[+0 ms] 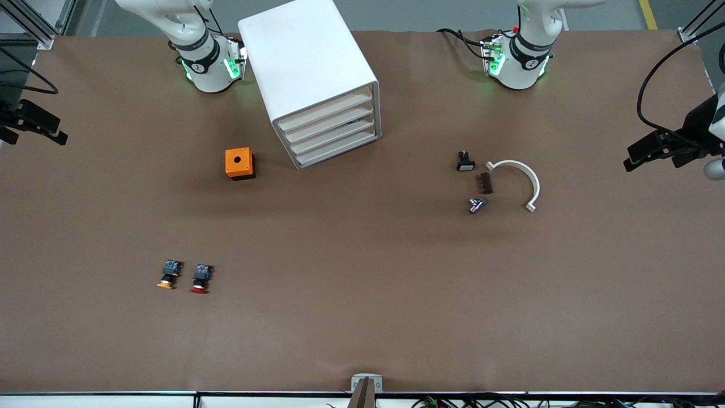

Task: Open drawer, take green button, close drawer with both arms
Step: 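Raise the left gripper and reach toward the cabinet's drawer handle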

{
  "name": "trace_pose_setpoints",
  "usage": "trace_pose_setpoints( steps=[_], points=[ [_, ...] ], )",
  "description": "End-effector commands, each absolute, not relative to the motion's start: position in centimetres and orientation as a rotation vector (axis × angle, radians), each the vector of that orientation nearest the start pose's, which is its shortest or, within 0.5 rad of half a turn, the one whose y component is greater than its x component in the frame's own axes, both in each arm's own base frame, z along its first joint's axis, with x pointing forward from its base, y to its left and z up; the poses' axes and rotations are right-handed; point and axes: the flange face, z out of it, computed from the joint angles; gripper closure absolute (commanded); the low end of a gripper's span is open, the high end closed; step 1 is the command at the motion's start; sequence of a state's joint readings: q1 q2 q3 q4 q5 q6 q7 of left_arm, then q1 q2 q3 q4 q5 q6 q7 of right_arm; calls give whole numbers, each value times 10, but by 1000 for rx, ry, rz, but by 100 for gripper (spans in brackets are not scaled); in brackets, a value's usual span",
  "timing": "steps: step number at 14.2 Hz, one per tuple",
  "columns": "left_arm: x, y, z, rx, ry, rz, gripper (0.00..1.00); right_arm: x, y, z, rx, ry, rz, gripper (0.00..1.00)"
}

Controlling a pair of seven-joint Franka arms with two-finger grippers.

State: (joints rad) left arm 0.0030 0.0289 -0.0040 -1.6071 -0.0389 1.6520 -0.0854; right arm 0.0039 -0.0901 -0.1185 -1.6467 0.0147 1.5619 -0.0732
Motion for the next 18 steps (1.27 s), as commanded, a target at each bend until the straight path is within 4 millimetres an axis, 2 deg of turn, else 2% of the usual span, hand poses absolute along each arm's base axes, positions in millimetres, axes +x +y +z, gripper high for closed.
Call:
trace_pose_setpoints(
  steps=[1,4,6,7,9,11,13,15,18],
  points=[
    [584,-4,573,-3180,-130,61,0,515,-62,638,-3112,78,-17,0],
    [598,-18,534,-3174,-106,167,0,516,-62,639,-3113,78,-20,0],
    [602,-30,519,-3182,-85,215,0,516,-62,639,-3113,80,-20,0],
    [603,-46,506,-3191,-76,291,0,516,-62,641,-3113,80,-29,0],
    [611,-74,483,-3187,-165,424,0,517,-63,651,-3115,82,-58,0],
    [621,-117,467,-3145,-258,501,0,517,-63,651,-3115,82,-58,0],
    [622,-161,449,-3132,-429,587,0,517,-63,651,-3115,82,-58,0],
    [622,-196,425,-3093,-700,726,0,518,-63,650,-3115,82,-55,0],
    [617,-248,388,-2899,-1142,980,0,518,-64,650,-3115,85,-55,0]
  ],
)
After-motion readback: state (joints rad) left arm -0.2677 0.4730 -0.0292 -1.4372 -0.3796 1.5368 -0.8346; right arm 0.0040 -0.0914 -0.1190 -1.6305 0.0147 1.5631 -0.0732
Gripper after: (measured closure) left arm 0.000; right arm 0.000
